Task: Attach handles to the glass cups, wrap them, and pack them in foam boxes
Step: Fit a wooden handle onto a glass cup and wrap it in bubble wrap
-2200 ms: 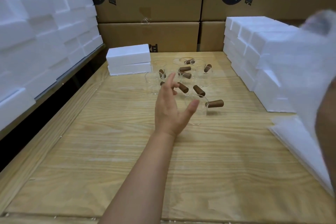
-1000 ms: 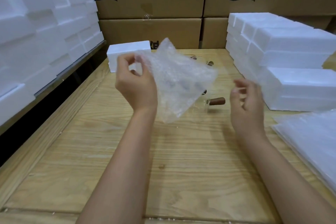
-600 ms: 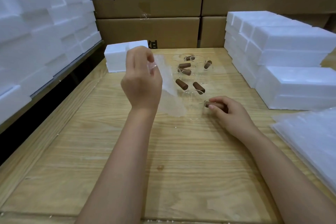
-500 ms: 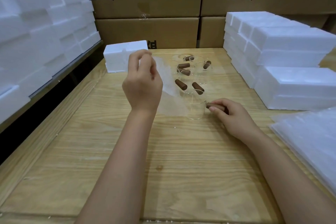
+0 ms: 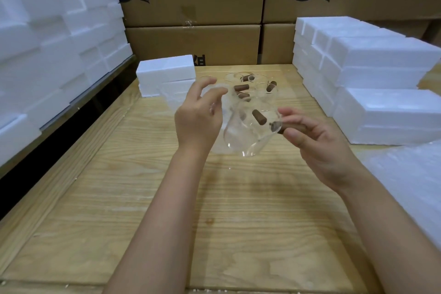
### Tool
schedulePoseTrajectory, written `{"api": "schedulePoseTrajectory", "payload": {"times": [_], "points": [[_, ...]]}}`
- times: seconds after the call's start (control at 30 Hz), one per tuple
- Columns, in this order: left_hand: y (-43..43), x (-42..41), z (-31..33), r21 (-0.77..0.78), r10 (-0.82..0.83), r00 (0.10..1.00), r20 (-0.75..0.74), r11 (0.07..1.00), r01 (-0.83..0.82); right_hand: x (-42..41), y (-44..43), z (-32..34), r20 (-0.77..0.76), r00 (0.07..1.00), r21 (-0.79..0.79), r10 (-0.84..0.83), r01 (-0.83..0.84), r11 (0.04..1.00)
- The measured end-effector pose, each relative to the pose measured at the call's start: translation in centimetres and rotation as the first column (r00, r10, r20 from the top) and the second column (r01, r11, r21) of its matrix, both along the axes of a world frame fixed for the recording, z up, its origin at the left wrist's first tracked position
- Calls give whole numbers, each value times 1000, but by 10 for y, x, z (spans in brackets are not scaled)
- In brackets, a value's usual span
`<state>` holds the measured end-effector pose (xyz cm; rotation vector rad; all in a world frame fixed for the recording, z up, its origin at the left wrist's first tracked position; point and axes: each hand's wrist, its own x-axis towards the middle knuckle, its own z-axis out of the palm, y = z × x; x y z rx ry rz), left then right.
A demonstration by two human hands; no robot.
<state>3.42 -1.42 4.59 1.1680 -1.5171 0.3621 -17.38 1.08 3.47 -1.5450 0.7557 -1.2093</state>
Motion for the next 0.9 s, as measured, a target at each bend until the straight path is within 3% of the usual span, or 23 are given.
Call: {"api": "schedulePoseTrajectory", "payload": {"times": [0.1,0.2,0.37,0.53,0.7,0.83,0.9], "points": [[0,-3,3,-21,-131,990,-43,991,130,12,4,-1,-14,1000,32,0,0,999],[0,-2,8,52,-270,930,-250,955,291,16,5,-2,31,999,71,-33,31,997],[1,-4,19,111,-335,854,-397,907,407,15,6,-2,-11,991,24,-136,137,990],[2,-8,18,134,-341,787,-514,875,466,12,7,-1,-199,929,-179,-311,278,944],[5,-22,21,93,-424,717,-553,824,559,25,15,-3,-333,774,-515,-539,329,791],[8,-31,21,96,-488,622,-613,735,671,34,16,-8,-345,703,-593,-622,350,725],[10,-31,22,107,-540,549,-638,644,758,33,15,-10,-325,708,-549,-627,399,735]]}}
